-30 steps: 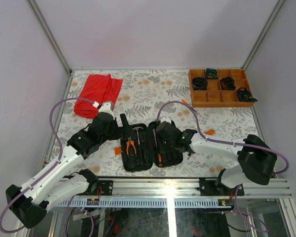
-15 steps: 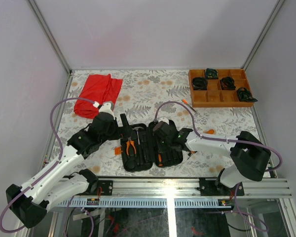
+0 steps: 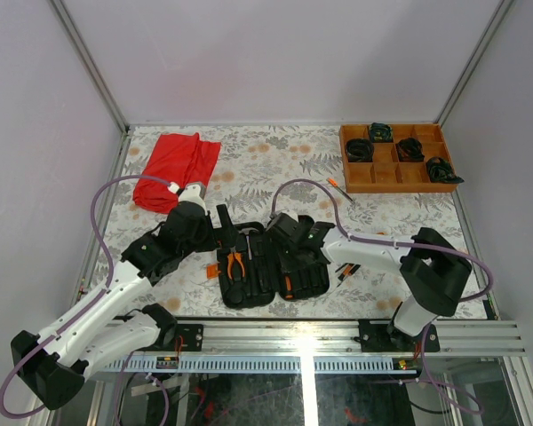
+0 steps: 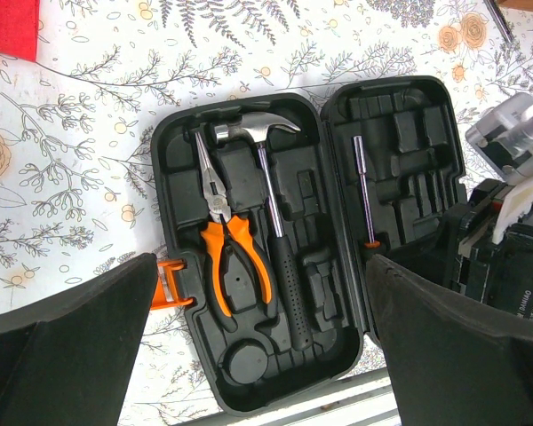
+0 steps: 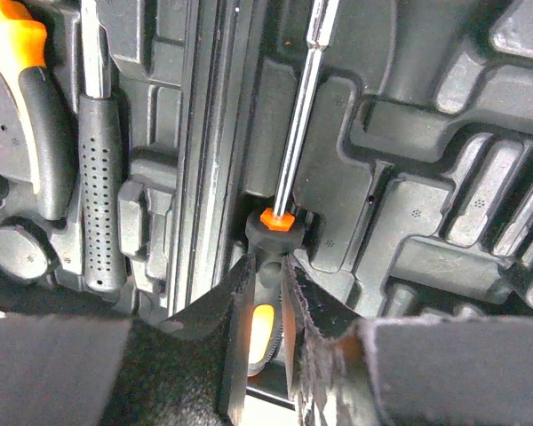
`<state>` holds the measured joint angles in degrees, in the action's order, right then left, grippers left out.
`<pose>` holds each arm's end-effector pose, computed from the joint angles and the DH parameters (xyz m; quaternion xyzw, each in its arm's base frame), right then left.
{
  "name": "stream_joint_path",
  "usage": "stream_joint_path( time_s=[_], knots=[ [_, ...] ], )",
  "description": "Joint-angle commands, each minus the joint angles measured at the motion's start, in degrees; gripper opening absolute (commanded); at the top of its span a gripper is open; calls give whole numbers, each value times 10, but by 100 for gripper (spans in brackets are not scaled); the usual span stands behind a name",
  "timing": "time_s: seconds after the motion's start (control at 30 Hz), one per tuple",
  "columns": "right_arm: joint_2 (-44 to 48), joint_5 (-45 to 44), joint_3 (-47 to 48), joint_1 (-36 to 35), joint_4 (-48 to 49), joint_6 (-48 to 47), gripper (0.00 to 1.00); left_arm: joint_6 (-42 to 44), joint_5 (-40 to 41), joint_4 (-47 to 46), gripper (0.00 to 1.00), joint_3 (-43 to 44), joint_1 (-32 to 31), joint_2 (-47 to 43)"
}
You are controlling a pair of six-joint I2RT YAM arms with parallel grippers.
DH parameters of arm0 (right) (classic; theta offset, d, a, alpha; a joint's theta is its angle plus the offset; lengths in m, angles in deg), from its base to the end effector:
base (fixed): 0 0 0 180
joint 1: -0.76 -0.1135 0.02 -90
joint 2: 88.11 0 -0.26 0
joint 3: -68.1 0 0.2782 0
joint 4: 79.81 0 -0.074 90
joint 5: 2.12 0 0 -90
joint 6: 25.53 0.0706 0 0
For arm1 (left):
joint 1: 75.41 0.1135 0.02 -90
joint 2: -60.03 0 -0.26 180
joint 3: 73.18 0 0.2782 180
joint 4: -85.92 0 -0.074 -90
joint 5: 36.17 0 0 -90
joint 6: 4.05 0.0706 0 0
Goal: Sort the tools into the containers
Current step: Place the screwdriver in the storage box, then adjust the storage box at the center of the board.
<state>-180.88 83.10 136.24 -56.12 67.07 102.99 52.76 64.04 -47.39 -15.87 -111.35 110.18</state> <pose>0.2030 0.3004 0.1352 -0.1417 0.9494 0.1783 0.2164 0.2017 -0.1308 0.2565 -0.0163 0.9016 -0.1746 0.3953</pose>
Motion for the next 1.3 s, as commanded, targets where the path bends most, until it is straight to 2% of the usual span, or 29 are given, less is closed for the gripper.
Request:
stream_joint_path(
  time_s=[0.0, 0.27, 0.4, 0.53, 0.6, 0.73, 0.83, 1.03, 1.27],
  knots=[
    [-56, 15, 27, -1, -52, -13, 22, 10, -5, -26, 100, -5, 3, -1],
    [-126, 31, 27, -3, -71, -18, 9, 1, -13, -28, 100, -8, 3, 1],
    [-162, 37, 20, -7, -78, -19, 4, -46, -29, -46, 100, -30, 3, 3],
    [-188, 39, 11, -10, -81, -18, 0, -105, -7, -67, 100, -69, 3, 10],
    [-188, 38, 2, -10, -78, -15, 0, -121, 0, -82, 97, -85, 3, 17],
    [-185, 37, -10, -10, -74, -14, 0, -132, 30, -89, 80, -94, 11, 36],
    [-181, 36, -17, -10, -67, -12, 0, -130, 46, -90, 72, -94, 26, 48],
    [-165, 26, -22, -9, -66, -14, 0, -118, 55, -98, 70, -107, 70, 69],
    [-161, 26, -22, -9, -68, -18, 0, -96, 26, -147, 64, -129, 121, 114]
  ],
)
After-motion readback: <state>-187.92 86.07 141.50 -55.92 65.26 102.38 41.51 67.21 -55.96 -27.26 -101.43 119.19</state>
